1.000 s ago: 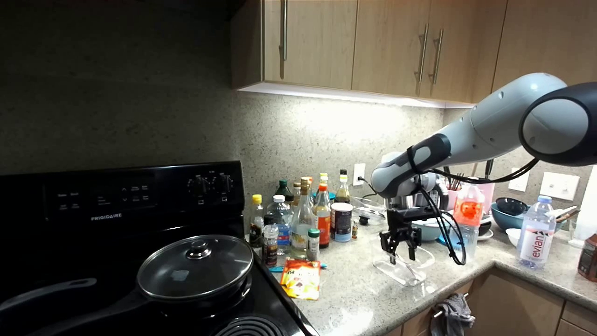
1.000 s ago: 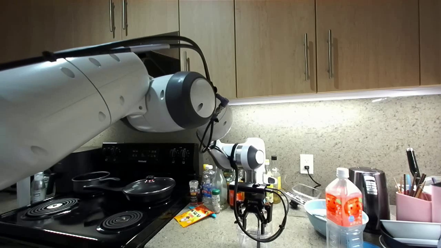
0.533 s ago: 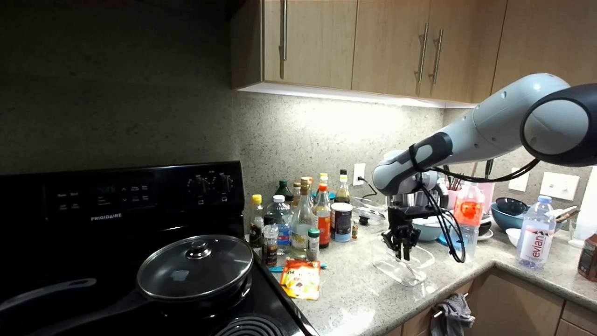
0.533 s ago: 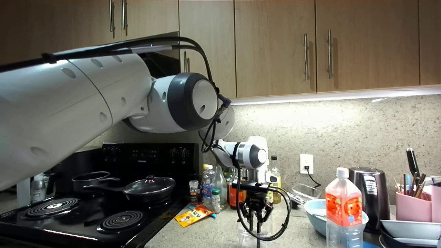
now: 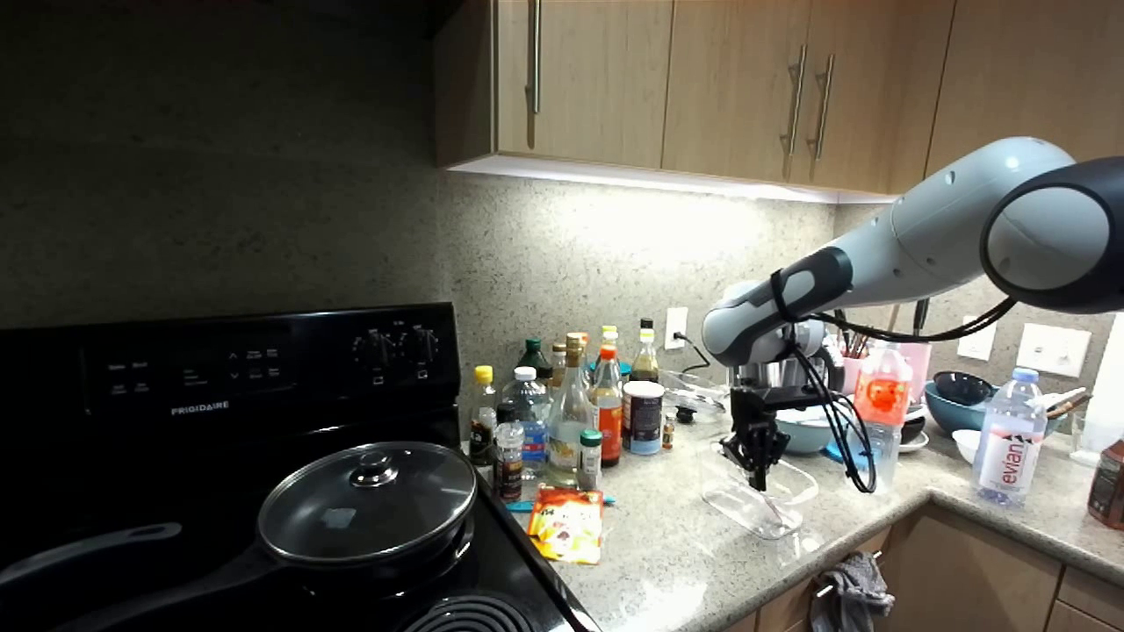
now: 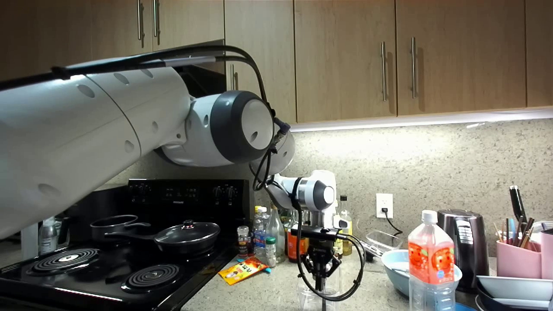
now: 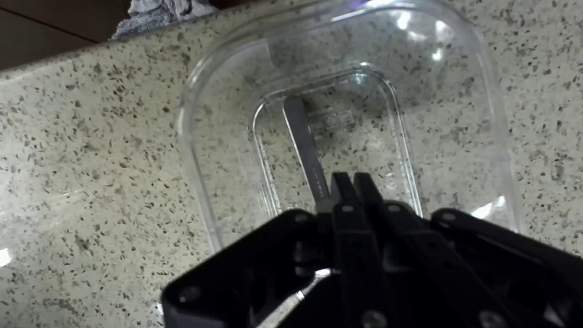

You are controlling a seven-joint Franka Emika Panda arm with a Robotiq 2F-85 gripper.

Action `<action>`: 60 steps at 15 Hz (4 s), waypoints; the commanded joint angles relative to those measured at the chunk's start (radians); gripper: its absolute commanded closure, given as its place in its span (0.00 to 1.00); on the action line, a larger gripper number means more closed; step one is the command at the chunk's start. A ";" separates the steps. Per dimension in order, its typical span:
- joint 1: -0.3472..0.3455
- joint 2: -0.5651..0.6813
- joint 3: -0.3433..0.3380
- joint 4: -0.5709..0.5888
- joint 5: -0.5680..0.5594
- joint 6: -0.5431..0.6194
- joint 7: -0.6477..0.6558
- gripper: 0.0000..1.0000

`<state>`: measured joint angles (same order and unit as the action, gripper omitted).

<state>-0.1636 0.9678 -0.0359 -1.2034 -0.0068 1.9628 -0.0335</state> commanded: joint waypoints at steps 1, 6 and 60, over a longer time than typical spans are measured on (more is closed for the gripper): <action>-0.012 0.079 -0.007 0.083 0.015 -0.058 -0.015 0.62; -0.054 0.173 -0.050 0.182 0.011 -0.101 0.004 0.29; 0.104 0.092 -0.171 0.096 -0.069 0.353 0.332 0.00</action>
<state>-0.0553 1.0568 -0.2115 -1.1139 -0.0721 2.3192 0.2987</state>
